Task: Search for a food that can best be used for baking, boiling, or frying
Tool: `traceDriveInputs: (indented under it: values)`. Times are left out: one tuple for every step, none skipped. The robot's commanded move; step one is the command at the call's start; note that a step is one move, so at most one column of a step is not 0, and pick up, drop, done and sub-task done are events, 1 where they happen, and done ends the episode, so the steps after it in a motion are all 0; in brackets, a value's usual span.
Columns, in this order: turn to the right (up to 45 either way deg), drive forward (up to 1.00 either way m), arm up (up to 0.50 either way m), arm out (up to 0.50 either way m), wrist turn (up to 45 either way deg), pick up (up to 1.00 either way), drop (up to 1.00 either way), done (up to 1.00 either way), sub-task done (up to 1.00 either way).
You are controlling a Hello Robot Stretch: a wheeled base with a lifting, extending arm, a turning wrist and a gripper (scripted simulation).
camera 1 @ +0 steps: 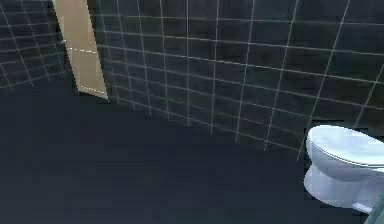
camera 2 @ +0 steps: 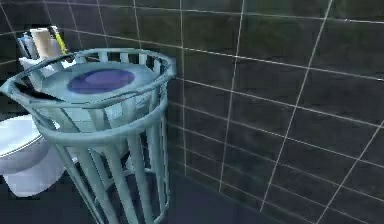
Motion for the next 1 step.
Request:
traceDriveInputs:
  values:
    - [-36.0, 0.00, 0.00, 0.00, 0.0, 0.00, 0.00, 0.00, 0.00]
